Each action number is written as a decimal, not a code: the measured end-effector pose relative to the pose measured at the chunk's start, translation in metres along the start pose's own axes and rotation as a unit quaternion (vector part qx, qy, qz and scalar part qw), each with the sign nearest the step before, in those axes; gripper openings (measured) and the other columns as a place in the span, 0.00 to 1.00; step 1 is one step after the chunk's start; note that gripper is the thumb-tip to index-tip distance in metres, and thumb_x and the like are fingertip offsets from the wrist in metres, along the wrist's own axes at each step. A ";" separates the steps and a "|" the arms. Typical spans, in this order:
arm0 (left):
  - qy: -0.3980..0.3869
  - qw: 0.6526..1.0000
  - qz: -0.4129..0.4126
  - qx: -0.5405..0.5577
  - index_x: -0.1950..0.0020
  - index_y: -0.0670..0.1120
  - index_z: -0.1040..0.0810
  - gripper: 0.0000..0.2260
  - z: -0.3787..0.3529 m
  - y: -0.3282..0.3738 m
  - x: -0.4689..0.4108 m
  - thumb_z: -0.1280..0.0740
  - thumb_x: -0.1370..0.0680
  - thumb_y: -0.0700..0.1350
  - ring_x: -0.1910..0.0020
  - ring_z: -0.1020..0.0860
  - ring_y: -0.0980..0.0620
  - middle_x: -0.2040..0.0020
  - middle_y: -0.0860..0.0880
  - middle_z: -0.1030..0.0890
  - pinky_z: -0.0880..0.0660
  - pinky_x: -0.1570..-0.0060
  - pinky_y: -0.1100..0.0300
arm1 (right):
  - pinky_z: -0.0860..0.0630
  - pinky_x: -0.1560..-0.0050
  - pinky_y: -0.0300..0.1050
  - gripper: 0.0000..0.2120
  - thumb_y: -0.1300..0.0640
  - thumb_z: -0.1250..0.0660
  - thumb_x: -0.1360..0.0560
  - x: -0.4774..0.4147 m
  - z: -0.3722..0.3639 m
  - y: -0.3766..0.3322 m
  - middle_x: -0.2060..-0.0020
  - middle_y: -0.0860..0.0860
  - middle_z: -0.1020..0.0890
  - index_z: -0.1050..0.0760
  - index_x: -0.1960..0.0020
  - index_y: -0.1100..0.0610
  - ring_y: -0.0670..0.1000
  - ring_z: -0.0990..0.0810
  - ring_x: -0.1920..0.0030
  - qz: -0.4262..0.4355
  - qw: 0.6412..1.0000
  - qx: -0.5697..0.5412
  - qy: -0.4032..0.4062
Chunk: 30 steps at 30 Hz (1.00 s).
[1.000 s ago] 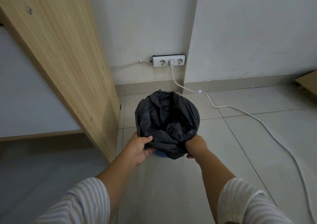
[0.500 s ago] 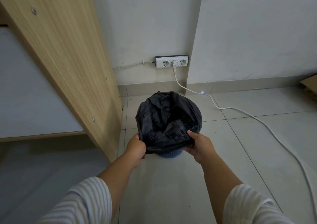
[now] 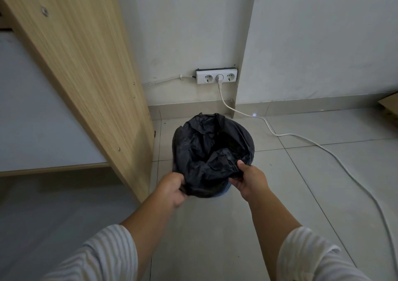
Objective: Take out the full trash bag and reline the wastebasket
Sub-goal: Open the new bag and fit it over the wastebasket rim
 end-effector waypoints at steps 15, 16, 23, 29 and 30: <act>-0.003 0.999 -0.044 0.020 0.34 0.49 0.29 0.34 0.007 0.013 -0.029 0.28 0.38 0.54 0.45 0.22 0.40 0.40 0.43 0.23 0.24 0.46 0.38 | 0.21 0.63 0.50 0.13 0.57 0.35 0.22 0.004 0.003 0.001 0.47 0.60 0.21 0.29 0.41 0.62 0.58 0.20 0.57 -0.005 1.000 0.000 0.010; -0.016 0.999 -0.025 0.014 0.36 0.49 0.27 0.31 0.003 0.016 -0.028 0.27 0.35 0.59 0.45 0.22 0.41 0.42 0.44 0.22 0.24 0.46 0.39 | 0.21 0.63 0.50 0.14 0.57 0.35 0.22 0.004 0.003 0.001 0.46 0.60 0.21 0.29 0.40 0.62 0.58 0.20 0.57 -0.005 1.000 0.000 0.010; 0.023 0.995 0.020 -0.091 0.42 0.39 0.22 0.17 -0.003 0.014 -0.026 0.40 0.19 0.51 0.63 0.23 0.46 0.55 0.42 0.20 0.25 0.68 0.61 | 0.20 0.68 0.49 0.13 0.58 0.35 0.21 0.005 -0.001 0.001 0.48 0.59 0.21 0.29 0.39 0.63 0.57 0.20 0.58 -0.006 1.000 0.013 0.001; 0.072 0.997 -0.005 0.037 0.29 0.41 0.31 0.18 0.017 0.019 -0.030 0.44 0.17 0.45 0.37 0.26 0.41 0.33 0.43 0.26 0.27 0.40 0.49 | 0.21 0.64 0.50 0.15 0.57 0.35 0.22 0.002 0.003 -0.002 0.48 0.60 0.21 0.29 0.38 0.64 0.58 0.20 0.57 -0.004 1.000 0.011 0.020; 0.076 0.995 -0.007 0.067 0.30 0.40 0.30 0.17 0.019 0.020 -0.030 0.45 0.17 0.43 0.38 0.25 0.42 0.32 0.42 0.27 0.27 0.43 0.50 | 0.21 0.64 0.51 0.15 0.57 0.35 0.22 0.002 0.003 -0.002 0.48 0.60 0.21 0.29 0.38 0.64 0.58 0.20 0.57 -0.003 1.000 0.013 0.022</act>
Point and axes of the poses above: each hand's wrist, its own x-axis away from the middle knuckle, its own z-axis out of the back of the hand, y = z × x, the point moved 7 cm from there along -x, towards the middle knuckle
